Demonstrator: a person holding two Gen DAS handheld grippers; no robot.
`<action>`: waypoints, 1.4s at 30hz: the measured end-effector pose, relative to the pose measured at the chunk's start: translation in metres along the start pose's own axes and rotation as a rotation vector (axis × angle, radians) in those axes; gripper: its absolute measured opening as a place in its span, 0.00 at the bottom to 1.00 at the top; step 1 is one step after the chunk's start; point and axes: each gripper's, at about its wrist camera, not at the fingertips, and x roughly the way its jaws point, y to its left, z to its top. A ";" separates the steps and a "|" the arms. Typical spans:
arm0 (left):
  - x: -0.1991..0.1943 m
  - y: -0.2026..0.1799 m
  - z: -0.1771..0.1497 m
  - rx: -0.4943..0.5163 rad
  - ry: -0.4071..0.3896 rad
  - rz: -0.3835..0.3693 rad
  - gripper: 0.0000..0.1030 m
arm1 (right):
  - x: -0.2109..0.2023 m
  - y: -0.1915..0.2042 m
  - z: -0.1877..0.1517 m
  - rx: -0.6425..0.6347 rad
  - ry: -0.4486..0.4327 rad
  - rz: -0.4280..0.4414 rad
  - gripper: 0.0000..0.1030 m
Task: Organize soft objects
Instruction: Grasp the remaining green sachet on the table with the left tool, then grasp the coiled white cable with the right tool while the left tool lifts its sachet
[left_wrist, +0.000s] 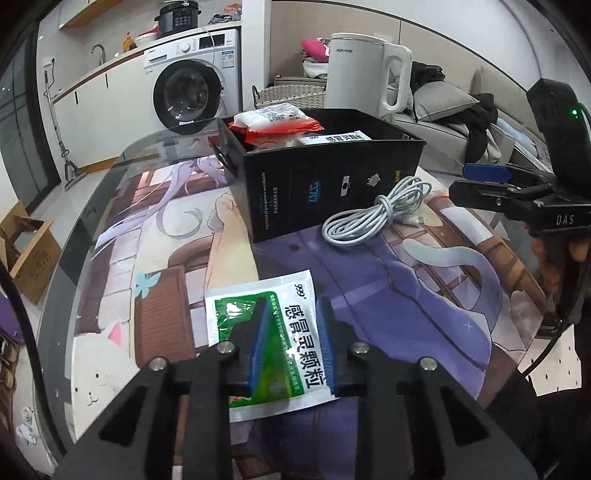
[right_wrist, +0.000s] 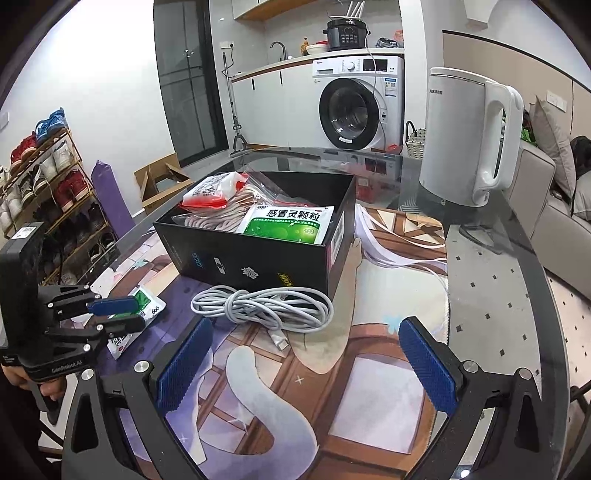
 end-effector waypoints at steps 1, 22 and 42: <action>0.000 0.000 0.000 -0.004 0.001 -0.004 0.23 | 0.000 0.000 0.000 0.000 0.001 0.001 0.99; 0.002 0.015 -0.008 -0.014 0.062 0.028 0.68 | 0.004 -0.001 -0.002 0.003 0.009 0.014 0.99; 0.000 0.003 -0.003 -0.017 -0.017 -0.021 0.35 | 0.014 -0.003 -0.001 -0.003 0.031 0.045 0.99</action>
